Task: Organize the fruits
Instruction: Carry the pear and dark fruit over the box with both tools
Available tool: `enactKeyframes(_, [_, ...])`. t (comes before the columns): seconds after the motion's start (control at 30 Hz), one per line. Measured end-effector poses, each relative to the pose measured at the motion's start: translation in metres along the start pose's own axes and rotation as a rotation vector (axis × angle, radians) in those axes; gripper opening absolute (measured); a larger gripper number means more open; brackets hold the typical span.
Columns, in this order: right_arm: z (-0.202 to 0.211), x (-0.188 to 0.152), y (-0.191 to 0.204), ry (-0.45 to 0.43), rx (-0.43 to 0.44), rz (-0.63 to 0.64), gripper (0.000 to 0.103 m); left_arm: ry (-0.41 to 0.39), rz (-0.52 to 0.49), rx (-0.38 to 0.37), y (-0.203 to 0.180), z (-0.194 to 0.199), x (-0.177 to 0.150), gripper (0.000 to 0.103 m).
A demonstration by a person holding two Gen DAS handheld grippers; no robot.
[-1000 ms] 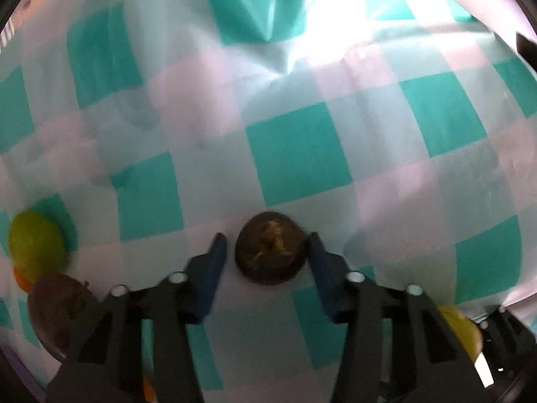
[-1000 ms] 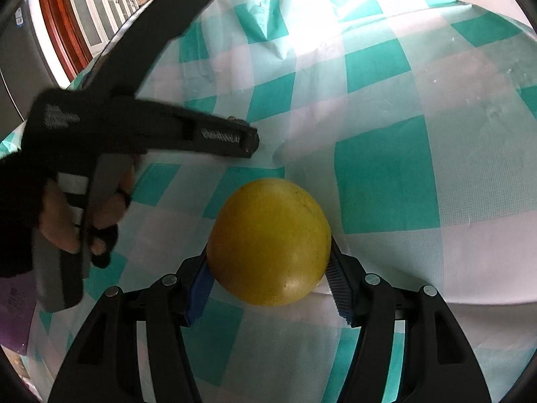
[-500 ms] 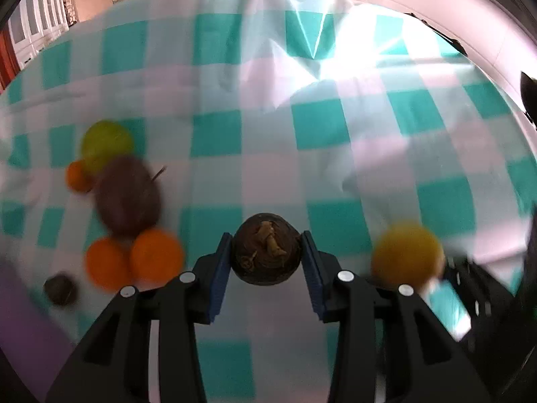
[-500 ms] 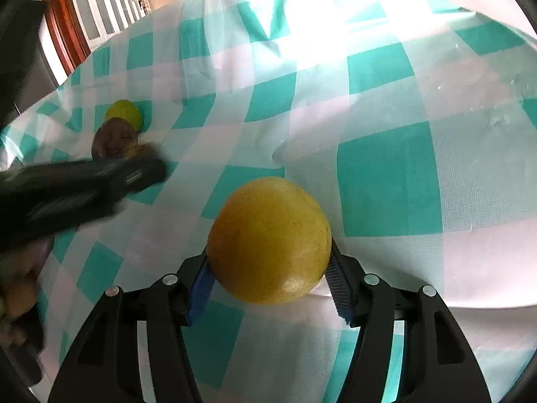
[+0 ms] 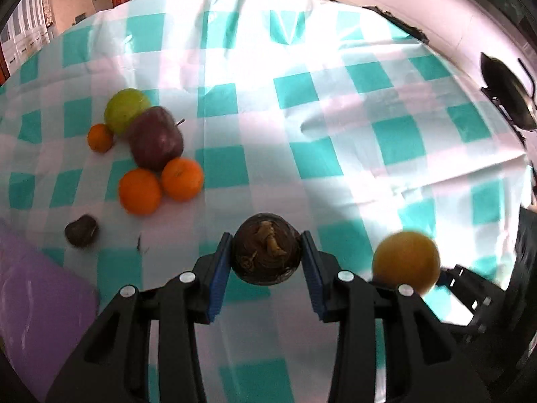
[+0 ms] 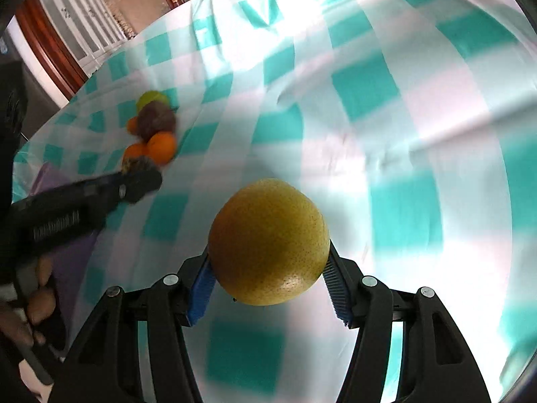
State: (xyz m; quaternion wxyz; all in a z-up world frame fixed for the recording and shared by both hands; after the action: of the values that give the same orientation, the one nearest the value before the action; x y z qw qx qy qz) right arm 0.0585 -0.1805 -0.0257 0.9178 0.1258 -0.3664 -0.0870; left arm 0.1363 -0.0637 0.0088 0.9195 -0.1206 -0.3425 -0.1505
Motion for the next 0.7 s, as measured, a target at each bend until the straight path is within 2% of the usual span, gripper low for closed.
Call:
enactKeyframes(0.13, [0.026, -0.034, 0.031, 0.027, 0.008, -0.019, 0.058, -0.034, -0.004, -0.031, 0.014, 0.048, -0.006, 0.041])
enactKeyframes(0.23, [0.043, -0.039, 0.056, 0.01, 0.022, -0.008, 0.058, -0.068, 0.019, -0.049, 0.033, 0.086, -0.007, 0.041])
enactKeyframes(0.4, [0.066, -0.016, 0.115, -0.072, 0.062, 0.045, 0.058, -0.143, 0.057, -0.051, 0.078, 0.148, -0.004, 0.041])
enactKeyframes(0.5, [0.082, 0.003, 0.158, -0.133, 0.107, 0.092, 0.058, -0.198, 0.071, -0.023, 0.113, 0.187, -0.003, 0.041])
enactKeyframes(0.7, [0.094, 0.022, 0.245, -0.193, 0.205, 0.186, 0.058, -0.268, 0.101, 0.085, 0.192, 0.246, -0.013, 0.041])
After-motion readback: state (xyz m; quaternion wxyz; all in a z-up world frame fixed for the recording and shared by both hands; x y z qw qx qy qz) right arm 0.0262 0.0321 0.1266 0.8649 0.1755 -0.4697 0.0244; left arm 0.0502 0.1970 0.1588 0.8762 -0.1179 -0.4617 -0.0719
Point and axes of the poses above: each gripper's, at about its wrist camera, not at the fingertips, and z roughly against the way its jaws point, y to its left, x to its top, the point moved 8 cm from there along -z, roughly the way its jaws point, and after that the axes turned 12 degrees about -y, right-handed, at the moved point
